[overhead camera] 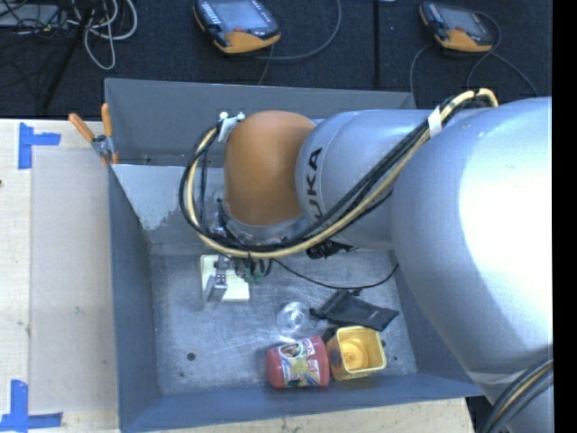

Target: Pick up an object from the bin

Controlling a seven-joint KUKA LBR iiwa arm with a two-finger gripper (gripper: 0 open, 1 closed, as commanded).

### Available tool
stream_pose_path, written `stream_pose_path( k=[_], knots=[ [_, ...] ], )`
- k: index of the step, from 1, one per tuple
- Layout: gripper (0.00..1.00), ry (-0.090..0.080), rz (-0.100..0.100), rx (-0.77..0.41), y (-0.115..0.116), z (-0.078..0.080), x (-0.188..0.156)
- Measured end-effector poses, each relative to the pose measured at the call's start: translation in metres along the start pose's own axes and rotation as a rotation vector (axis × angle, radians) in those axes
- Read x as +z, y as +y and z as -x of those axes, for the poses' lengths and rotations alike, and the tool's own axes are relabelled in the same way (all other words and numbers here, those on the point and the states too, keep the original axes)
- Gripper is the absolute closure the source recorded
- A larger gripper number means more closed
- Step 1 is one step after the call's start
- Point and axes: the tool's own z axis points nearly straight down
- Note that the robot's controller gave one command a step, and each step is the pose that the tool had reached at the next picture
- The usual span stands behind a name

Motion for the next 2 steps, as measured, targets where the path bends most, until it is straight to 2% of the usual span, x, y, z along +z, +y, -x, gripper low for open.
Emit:
stream_pose_path(
  k=[1, 2],
  knots=[
    [1.00, -0.006, 0.005, -0.145, -0.0046, 0.0146, 0.0273],
    [1.00, -0.008, 0.006, -0.144, -0.0048, 0.0150, 0.0270]
  ],
)
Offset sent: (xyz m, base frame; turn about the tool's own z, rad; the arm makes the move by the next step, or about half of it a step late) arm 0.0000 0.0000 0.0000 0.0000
